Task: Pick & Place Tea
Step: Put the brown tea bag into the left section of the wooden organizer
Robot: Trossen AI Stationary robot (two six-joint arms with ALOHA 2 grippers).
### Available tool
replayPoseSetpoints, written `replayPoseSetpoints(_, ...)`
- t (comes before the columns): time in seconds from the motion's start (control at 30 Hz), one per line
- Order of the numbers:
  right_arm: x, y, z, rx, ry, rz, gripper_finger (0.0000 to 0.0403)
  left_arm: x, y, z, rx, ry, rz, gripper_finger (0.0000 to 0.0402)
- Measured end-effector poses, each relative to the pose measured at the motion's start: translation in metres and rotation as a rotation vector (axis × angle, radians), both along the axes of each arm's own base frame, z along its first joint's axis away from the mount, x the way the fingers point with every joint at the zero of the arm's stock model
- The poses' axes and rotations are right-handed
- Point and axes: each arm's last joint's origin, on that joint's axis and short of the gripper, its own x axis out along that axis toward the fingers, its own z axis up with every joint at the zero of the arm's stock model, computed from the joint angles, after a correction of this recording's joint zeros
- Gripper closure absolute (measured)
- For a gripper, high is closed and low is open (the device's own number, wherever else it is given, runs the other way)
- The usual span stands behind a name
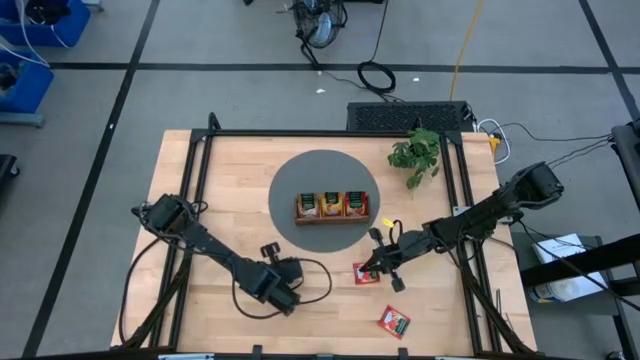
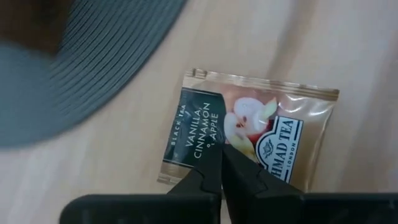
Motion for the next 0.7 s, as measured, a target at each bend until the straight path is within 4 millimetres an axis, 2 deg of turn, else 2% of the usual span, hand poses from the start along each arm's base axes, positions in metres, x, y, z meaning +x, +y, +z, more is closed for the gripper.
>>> replayPoseSetpoints(0.2,0.001,0.000,-0.006,-0.015,0.016,0.003,0.0402,0.011,-0.005,0.001,-0.085,-0.072,-0.047,0.0394)
replayPoseSetpoints(0.4,0.016,0.000,-0.032,0.073,0.034,0.044,0.0403,0.009,-0.019,0.002,-0.107,-0.106,-0.128,0.0398)
replayPoseSetpoints(0.5,0.034,0.003,-0.047,0.095,0.051,0.068,0.0403,0.008,-0.026,0.003,-0.115,-0.128,-0.154,0.0394)
replayPoseSetpoints(0.7,0.092,0.015,-0.068,0.079,0.128,0.117,0.0403,0.014,-0.028,0.006,-0.117,-0.170,-0.202,0.0398)
